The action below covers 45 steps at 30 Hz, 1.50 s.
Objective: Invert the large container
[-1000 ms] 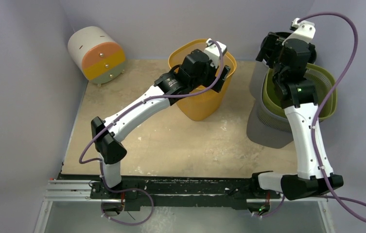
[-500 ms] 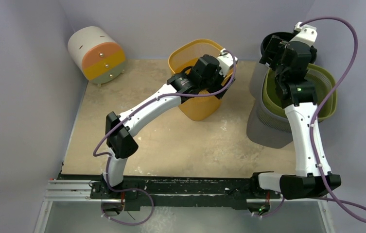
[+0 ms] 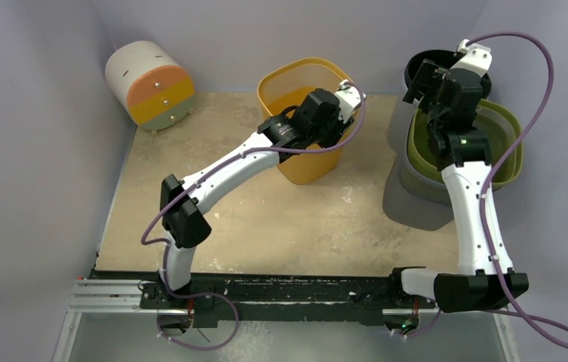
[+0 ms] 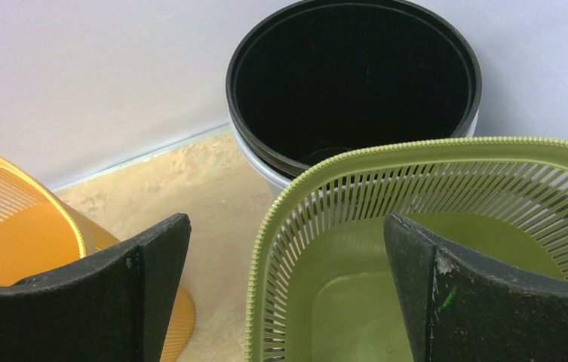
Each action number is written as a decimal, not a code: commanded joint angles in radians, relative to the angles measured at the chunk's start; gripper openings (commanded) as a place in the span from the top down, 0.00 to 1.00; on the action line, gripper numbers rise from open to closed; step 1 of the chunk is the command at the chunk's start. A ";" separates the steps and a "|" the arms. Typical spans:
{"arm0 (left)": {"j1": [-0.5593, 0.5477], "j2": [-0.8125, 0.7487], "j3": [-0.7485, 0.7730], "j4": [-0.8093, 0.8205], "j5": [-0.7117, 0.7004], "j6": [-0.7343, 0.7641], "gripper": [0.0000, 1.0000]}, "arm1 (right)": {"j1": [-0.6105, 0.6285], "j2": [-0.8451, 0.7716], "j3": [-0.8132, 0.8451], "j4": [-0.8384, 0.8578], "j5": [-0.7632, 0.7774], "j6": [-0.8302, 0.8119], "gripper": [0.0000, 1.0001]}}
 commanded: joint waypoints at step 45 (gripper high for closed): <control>-0.004 -0.152 0.107 -0.062 0.137 -0.077 0.39 | -0.016 -0.068 -0.061 0.062 0.000 -0.001 0.00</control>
